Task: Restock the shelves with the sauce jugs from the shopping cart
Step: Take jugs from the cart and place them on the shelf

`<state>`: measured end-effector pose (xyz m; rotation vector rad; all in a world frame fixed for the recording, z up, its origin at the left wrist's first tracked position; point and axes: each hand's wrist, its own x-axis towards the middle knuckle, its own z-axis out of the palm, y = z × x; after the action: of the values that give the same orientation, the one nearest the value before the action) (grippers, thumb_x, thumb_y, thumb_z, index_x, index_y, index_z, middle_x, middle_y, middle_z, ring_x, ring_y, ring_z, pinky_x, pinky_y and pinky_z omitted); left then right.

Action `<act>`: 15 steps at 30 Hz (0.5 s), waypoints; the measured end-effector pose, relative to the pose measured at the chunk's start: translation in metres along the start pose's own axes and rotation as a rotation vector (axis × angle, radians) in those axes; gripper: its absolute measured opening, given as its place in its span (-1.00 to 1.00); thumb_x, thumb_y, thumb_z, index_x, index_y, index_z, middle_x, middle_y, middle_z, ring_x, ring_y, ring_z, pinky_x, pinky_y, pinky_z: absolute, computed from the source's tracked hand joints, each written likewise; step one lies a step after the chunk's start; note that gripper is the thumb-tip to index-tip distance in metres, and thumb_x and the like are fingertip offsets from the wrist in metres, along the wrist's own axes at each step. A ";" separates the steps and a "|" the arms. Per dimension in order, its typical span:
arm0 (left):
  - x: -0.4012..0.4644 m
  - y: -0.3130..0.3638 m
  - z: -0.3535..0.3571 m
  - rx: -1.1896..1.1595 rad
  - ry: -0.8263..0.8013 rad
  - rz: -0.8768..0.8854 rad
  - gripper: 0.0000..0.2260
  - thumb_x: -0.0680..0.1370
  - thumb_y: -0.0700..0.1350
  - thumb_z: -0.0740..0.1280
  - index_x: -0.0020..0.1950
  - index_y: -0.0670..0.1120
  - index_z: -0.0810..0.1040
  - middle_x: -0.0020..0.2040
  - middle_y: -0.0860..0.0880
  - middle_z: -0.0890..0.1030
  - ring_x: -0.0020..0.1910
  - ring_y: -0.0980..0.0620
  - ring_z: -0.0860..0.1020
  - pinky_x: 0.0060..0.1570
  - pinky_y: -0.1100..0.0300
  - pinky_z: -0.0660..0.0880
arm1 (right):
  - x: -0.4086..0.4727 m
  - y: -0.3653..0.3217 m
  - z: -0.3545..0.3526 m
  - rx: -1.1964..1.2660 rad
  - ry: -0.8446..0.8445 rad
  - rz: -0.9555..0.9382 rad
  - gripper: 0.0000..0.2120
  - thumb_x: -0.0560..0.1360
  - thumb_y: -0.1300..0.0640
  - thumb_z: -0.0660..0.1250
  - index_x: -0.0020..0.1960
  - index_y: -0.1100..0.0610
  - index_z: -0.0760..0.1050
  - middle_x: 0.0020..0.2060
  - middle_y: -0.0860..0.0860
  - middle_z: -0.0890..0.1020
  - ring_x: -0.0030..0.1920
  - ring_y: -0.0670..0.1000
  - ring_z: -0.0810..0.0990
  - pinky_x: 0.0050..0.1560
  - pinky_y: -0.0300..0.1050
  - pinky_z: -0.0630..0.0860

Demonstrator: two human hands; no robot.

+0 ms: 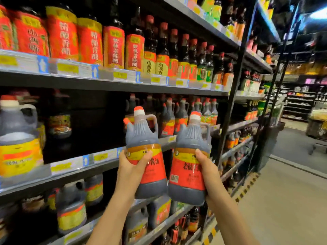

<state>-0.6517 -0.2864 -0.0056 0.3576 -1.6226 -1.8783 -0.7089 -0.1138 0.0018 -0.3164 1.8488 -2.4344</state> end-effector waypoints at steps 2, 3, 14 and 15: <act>0.023 -0.003 0.017 -0.011 0.050 0.001 -0.32 0.17 0.18 0.52 0.19 -0.03 0.40 0.05 -0.06 0.61 -0.03 -0.04 0.61 -0.01 -0.04 0.55 | 0.040 -0.001 -0.002 0.007 -0.068 0.036 -0.46 0.19 -0.13 0.36 0.06 0.16 0.54 -0.05 0.19 0.67 -0.05 0.21 0.64 0.10 0.17 0.55; 0.035 -0.004 0.024 -0.020 0.079 0.004 -0.41 0.27 0.08 0.53 0.19 -0.04 0.38 0.05 -0.06 0.60 -0.04 -0.03 0.60 -0.06 0.02 0.53 | 0.060 0.000 -0.002 0.003 -0.104 0.054 -0.48 0.18 -0.13 0.36 0.03 0.15 0.55 -0.07 0.18 0.68 -0.07 0.19 0.65 0.08 0.15 0.56; 0.149 -0.007 0.038 0.027 0.283 0.069 -0.27 0.18 0.17 0.51 0.22 -0.15 0.42 0.05 -0.14 0.61 -0.07 -0.06 0.62 -0.20 0.11 0.53 | 0.200 0.011 0.046 0.060 -0.426 0.180 -0.50 0.21 -0.15 0.34 0.04 0.13 0.56 -0.09 0.17 0.69 -0.12 0.13 0.67 0.01 0.08 0.58; 0.157 -0.008 0.037 0.018 0.294 0.071 -0.29 0.20 0.16 0.52 0.23 -0.15 0.40 0.06 -0.14 0.60 -0.07 -0.06 0.62 -0.21 0.11 0.53 | 0.209 0.013 0.052 0.053 -0.428 0.181 -0.47 0.20 -0.16 0.35 0.05 0.14 0.56 -0.06 0.18 0.68 -0.07 0.17 0.66 0.05 0.11 0.57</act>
<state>-0.7959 -0.3532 0.0243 0.5489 -1.4363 -1.6707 -0.9031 -0.2036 0.0284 -0.5851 1.5540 -2.0889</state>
